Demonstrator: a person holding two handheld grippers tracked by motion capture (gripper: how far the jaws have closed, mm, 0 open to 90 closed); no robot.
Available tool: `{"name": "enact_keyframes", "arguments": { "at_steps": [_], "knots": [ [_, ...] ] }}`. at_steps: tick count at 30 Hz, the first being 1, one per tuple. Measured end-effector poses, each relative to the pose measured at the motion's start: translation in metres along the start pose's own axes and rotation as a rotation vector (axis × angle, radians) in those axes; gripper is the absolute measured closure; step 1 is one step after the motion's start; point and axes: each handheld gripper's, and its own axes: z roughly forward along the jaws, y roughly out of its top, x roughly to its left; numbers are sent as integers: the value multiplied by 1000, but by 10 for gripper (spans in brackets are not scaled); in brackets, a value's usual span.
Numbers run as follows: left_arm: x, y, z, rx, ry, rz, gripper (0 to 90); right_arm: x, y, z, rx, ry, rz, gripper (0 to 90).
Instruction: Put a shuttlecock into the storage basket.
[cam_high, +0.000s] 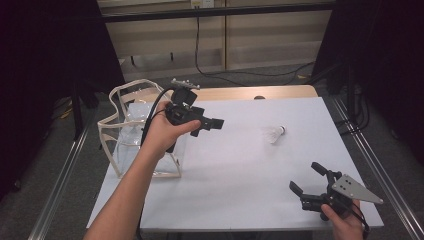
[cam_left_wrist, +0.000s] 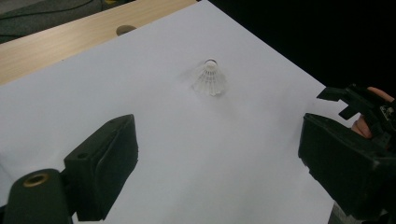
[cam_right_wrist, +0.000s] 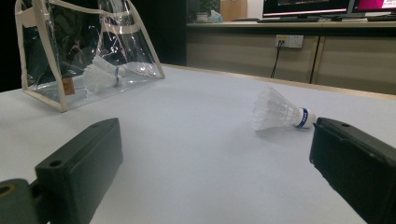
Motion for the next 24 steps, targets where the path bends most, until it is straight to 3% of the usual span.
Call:
{"name": "enact_keyframes", "arguments": {
  "at_steps": [24],
  "knots": [
    [-8,-21,33,13,-20,12,114,0,0,0,-1,3,-3,23]
  ]
}}
